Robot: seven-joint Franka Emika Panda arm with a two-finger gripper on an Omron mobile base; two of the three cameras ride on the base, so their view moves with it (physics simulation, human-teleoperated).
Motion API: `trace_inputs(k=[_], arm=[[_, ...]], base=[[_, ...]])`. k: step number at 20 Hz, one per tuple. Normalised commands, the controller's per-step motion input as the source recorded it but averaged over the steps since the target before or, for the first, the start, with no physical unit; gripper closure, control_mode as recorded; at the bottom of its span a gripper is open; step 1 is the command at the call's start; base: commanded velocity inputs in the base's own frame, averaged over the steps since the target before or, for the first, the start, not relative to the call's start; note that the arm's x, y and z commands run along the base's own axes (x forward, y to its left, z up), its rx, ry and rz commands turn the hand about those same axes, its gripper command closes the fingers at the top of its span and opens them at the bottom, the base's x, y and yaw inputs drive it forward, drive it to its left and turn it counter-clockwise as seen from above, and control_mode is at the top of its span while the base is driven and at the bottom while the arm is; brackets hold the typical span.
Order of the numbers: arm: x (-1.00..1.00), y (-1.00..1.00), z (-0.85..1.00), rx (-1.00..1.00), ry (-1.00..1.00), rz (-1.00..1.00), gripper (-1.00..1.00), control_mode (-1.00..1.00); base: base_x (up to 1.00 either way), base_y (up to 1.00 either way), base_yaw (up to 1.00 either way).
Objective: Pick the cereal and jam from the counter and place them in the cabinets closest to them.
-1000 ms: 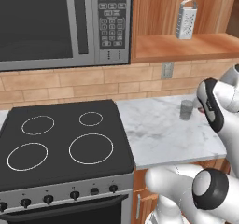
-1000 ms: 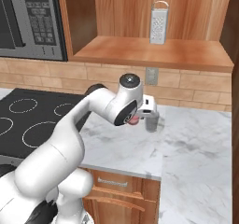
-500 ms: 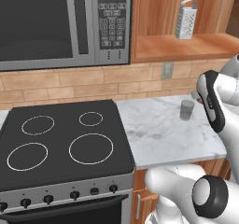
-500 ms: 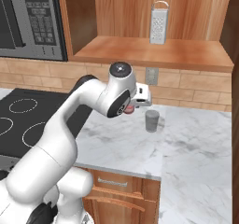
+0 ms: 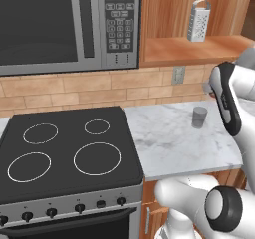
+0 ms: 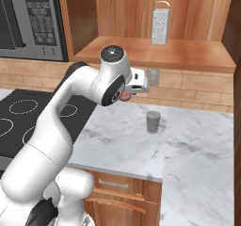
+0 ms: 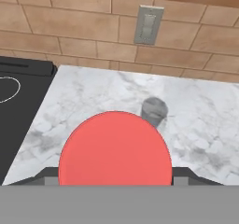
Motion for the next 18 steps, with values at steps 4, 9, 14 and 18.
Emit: trace_inputs(k=[4, 9, 14, 18], arm=[[0.00, 0.12, 0.56, 0.00, -0.01, 0.00, 1.00, -1.00], [0.00, 0.09, 0.58, 0.00, 0.00, 0.00, 1.00, -1.00], [0.00, 0.08, 0.58, 0.00, -0.02, 0.00, 1.00, -1.00], [0.00, 0.10, 0.50, 0.00, -0.06, 0.00, 1.00, -1.00]], base=[[0.00, 0.00, 0.00], [0.00, 0.00, 0.00], [0.00, 0.00, 0.00], [0.00, 0.00, 0.00]])
